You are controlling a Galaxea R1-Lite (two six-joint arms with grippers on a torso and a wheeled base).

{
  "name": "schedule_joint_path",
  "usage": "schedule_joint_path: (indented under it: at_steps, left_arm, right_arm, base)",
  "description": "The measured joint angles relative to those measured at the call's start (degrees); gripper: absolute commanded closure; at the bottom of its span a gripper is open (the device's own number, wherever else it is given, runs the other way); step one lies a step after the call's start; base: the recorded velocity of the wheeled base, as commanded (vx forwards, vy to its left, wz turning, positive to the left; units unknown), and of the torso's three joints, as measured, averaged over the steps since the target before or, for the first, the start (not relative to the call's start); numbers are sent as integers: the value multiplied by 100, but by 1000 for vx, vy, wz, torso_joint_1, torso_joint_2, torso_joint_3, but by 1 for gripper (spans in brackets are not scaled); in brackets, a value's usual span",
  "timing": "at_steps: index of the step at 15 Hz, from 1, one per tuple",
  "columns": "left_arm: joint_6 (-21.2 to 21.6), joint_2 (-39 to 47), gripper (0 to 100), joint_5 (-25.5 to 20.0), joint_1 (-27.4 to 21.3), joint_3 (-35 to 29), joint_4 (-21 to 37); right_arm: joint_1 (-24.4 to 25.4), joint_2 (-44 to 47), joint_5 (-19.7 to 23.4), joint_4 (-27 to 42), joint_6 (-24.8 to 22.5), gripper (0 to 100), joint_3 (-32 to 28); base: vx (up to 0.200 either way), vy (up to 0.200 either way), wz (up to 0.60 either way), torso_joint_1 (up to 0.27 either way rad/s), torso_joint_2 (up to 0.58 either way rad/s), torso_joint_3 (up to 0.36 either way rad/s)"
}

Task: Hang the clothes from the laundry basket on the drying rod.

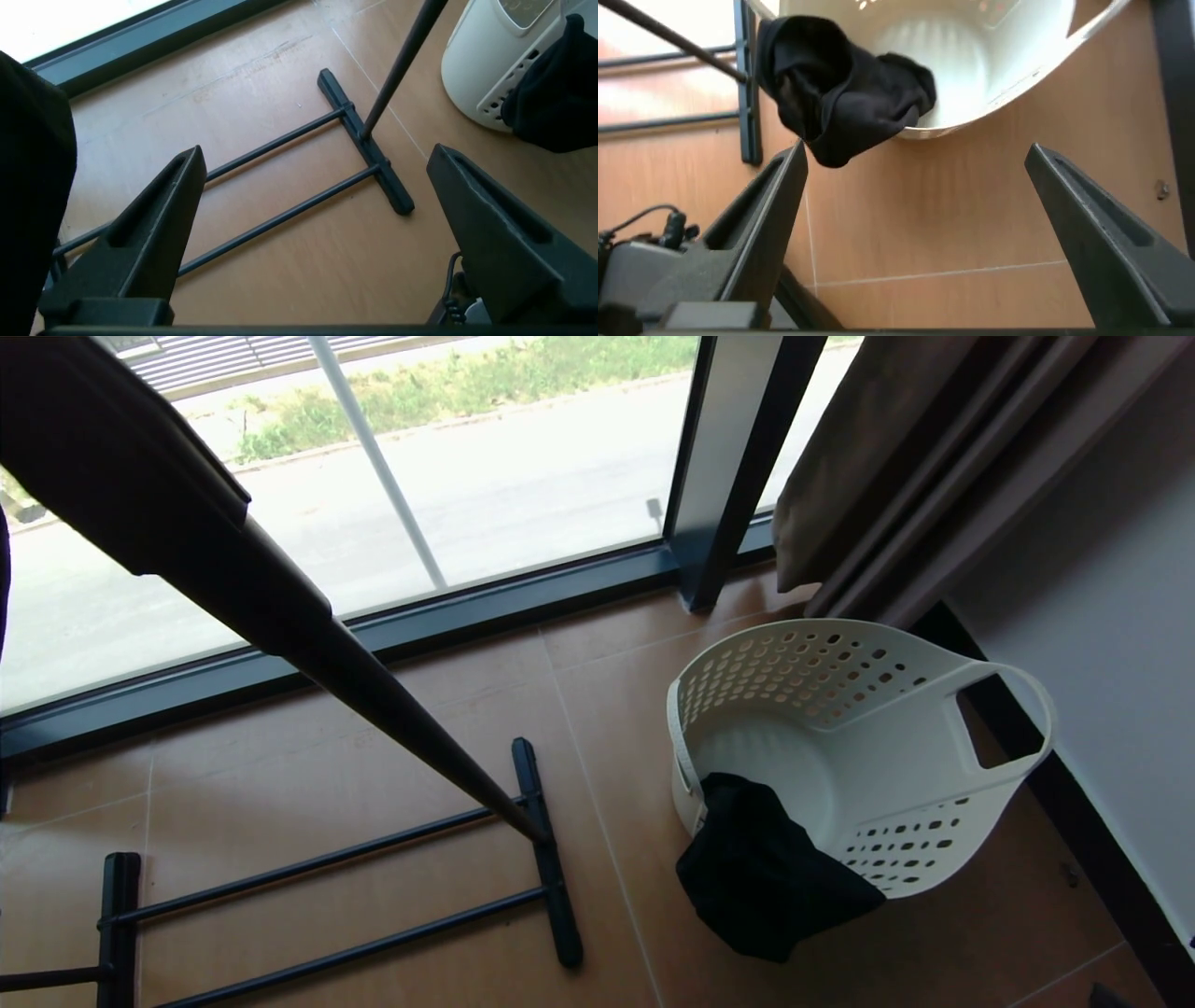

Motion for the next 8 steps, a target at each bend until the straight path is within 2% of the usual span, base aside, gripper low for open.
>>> schedule_joint_path:
  at_steps: [2,8]
  left_arm:
    - [33,0,0,-5,-6,-2,-2]
    - [224,0,0,-5,-11,0,-9]
  right_arm:
    - [177,1407,12,-154,-428,0,-590]
    - [518,5036,20,-351,-2697,0,-2734]
  base:
    - [0,0,0,0,0,0]
    - [0,0,0,0,0,0]
